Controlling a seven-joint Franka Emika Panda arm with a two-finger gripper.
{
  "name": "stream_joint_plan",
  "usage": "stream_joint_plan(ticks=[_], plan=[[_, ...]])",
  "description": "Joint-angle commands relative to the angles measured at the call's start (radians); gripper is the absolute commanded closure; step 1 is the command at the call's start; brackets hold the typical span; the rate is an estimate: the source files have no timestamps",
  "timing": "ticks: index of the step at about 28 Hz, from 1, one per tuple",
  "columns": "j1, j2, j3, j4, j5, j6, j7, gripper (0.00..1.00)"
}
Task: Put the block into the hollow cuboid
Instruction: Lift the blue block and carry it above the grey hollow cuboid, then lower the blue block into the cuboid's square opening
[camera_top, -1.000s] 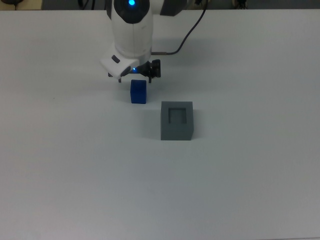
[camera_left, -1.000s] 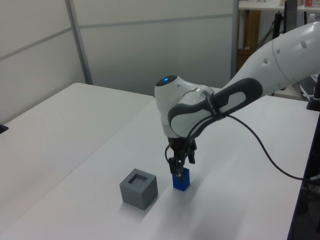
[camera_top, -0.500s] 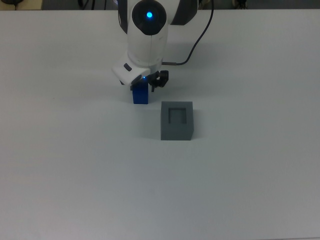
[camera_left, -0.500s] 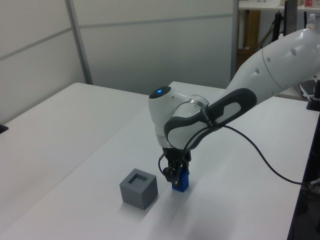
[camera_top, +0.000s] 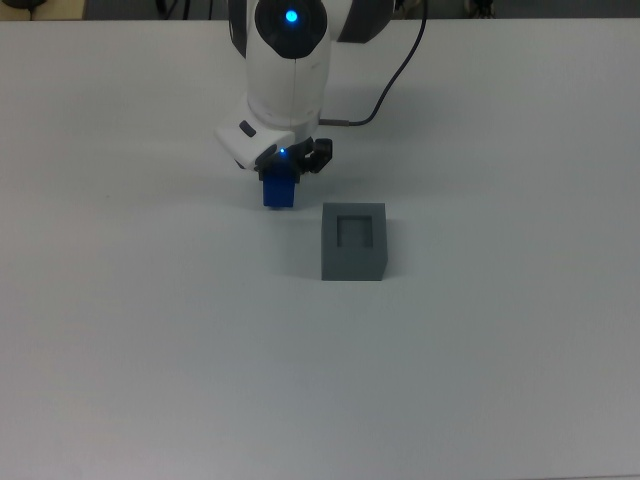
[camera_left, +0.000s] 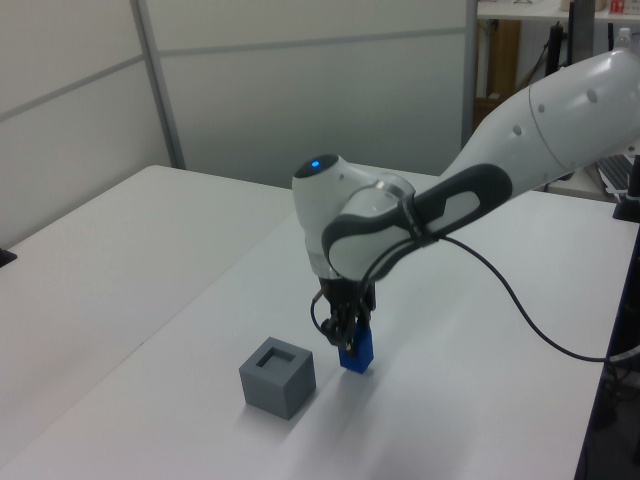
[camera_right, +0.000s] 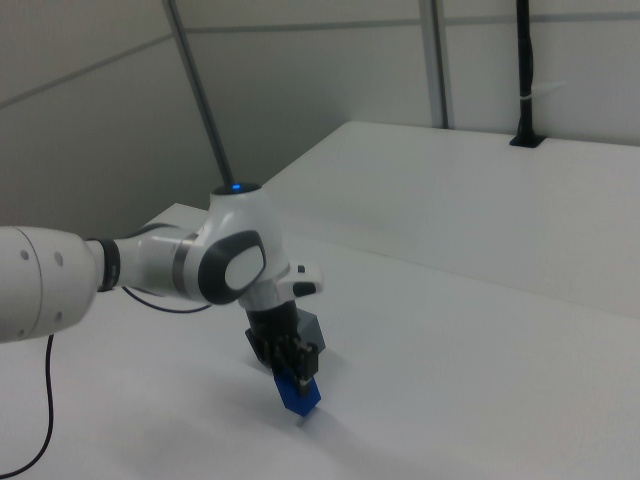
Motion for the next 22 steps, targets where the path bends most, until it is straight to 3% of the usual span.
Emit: stream_joint_plan(ticks=[1, 5, 10, 15, 22], plan=[[-0.003, -0.008, -0.005, 0.147, -0.001, -0.146, -0.036, 0.86], [0.003, 0.018, -0.005, 0.257, 0.016, -0.174, -0.031, 0.81], [0.018, 0.058, 0.005, 0.342, 0.019, -0.175, -0.024, 0.80], [0.067, 0.153, 0.005, 0.439, 0.002, -0.163, 0.054, 0.80], [0.104, 0.193, 0.008, 0.467, 0.004, -0.165, 0.061, 0.79]])
